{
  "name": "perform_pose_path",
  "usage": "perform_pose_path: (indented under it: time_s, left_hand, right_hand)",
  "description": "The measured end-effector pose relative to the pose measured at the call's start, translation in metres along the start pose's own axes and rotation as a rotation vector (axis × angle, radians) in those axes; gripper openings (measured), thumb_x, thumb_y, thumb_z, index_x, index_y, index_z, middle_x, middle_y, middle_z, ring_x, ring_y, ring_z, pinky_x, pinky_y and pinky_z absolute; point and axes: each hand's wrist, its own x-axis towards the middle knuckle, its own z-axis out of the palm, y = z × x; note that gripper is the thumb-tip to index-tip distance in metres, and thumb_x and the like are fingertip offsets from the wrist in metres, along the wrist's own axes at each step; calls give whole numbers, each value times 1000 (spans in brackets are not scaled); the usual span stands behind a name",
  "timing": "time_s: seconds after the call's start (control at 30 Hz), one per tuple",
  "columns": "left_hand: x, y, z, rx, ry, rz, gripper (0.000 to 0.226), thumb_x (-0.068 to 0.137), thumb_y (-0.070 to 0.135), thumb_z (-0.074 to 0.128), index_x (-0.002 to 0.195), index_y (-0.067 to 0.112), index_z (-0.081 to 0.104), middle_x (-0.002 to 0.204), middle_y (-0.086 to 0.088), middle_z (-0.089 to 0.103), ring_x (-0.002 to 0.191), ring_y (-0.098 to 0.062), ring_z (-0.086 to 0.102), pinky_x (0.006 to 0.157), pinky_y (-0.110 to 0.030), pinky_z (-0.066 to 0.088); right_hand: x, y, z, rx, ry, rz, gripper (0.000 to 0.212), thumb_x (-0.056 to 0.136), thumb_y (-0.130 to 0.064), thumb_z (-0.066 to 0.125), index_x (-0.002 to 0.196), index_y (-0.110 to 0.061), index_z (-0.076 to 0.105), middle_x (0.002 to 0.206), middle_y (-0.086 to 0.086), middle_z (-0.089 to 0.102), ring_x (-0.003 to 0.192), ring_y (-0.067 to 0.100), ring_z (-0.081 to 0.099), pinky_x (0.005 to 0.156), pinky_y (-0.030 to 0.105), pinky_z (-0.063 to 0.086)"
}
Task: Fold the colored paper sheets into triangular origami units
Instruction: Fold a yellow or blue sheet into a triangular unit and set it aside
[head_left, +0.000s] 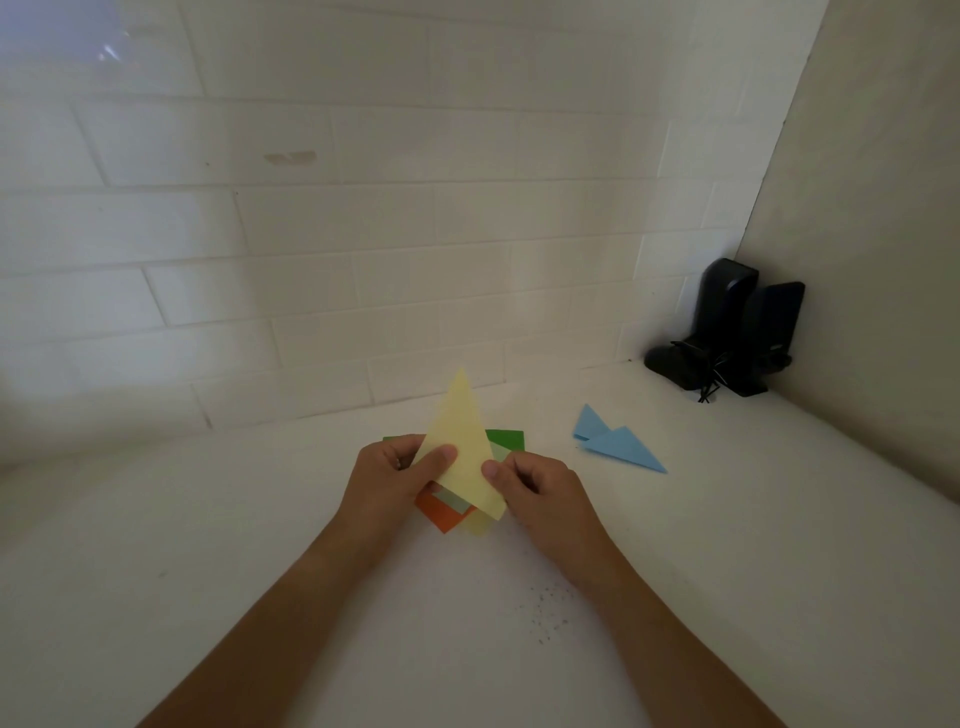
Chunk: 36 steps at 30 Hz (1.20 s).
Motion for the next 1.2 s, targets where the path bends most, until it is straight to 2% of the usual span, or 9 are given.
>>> perform_pose_path:
  time_s: [0.13,0.23,0.37,0.5,0.67,0.77,0.93,1.07,1.2]
  left_hand:
    - [2,-1,-4,-22,34,-17,13,94,21,74,98,13,82,95,-17,78,83,-28,71,83,-45,59]
    - [1,-1,-3,-11,51,-16,13,94,21,74,99,12,81,96,-21,76,79,-25,68,81,-43,58]
    - [1,-2,-2,-14,52,-33,14,95,21,74,100,11,81,98,-20,77,86,-34,72,89,-52,59]
    - [-1,0,0,-5,-23,-79,13,96,18,71,102,11,81,97,-15,79,89,-32,74,88,-47,59]
    - [-5,5,9,56,-153,-76,15,99,13,66,102,3,76,84,-11,74,73,-24,68,60,-35,57]
    - [-6,9,7,24,-105,-17,18,99,21,67,99,6,76,85,-10,72,75,-22,66,65,-33,52]
    - [-6,9,4,-19,-37,22,26,97,19,69,73,12,68,75,-10,59,73,-23,52,68,-37,42]
    - [-7,8,6,8,-113,-11,21,96,18,70,85,1,70,79,-12,65,73,-23,59,68,-35,45]
    - [-8,7,9,43,-117,-31,19,96,18,70,84,3,71,75,-7,66,67,-18,60,63,-30,49]
  right_hand:
    - [-1,-1,0,-2,-16,-14,48,101,-41,60,71,-5,48,61,-4,44,55,6,36,53,17,28]
    - [0,-2,-1,-38,-11,-25,45,102,-38,60,69,-10,47,59,-9,41,55,5,35,53,18,29]
    - [0,-2,0,-51,2,-29,44,102,-38,59,68,-15,45,58,-10,41,56,4,36,54,18,31]
    - [-1,-3,1,9,8,-8,40,103,-39,57,78,-8,56,64,-6,48,58,4,40,54,16,32]
    - [0,-3,-1,36,14,18,31,102,-31,58,82,-9,60,65,-10,47,61,4,39,57,19,29]
    - [-3,-6,-3,76,-77,5,30,101,-23,60,72,-15,56,64,-13,44,62,6,38,57,18,29]
    - [-5,-7,-3,29,-171,-23,31,100,-20,60,71,-12,52,66,-8,45,64,9,39,59,21,29]
    - [-4,-6,-1,14,-143,-40,27,101,-24,61,77,-14,60,66,-11,49,62,6,42,58,16,33]
    - [-4,-5,-1,13,-148,-61,26,101,-22,60,75,-15,59,67,-11,51,64,6,44,61,18,34]
